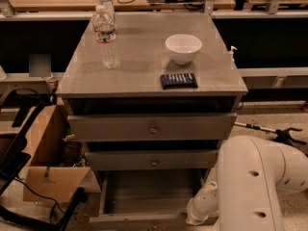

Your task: Open bottom drawer

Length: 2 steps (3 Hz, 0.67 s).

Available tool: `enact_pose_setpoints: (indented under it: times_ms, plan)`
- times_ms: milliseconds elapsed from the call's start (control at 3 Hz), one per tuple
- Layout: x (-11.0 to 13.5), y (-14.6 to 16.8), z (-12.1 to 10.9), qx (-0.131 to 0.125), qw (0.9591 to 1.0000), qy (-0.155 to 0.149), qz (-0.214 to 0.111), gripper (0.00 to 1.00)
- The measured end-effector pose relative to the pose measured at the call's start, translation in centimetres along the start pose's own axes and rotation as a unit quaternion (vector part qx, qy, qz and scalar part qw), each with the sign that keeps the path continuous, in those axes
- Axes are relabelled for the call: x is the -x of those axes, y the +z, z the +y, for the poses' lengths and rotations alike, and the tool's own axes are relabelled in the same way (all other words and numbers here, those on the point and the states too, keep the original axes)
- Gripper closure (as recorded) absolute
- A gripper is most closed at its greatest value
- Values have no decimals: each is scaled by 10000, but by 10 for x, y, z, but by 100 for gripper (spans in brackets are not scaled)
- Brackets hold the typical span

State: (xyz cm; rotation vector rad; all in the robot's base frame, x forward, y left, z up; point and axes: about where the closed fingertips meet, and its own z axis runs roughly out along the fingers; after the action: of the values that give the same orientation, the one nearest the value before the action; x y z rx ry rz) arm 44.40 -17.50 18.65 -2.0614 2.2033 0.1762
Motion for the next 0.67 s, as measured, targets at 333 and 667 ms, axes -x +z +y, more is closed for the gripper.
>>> enact_pose_setpoints:
  times_ms: [333, 667]
  plan:
    - [0, 0, 0, 0, 10000, 0, 0, 27]
    - [0, 1, 1, 11, 10000, -1, -1, 4]
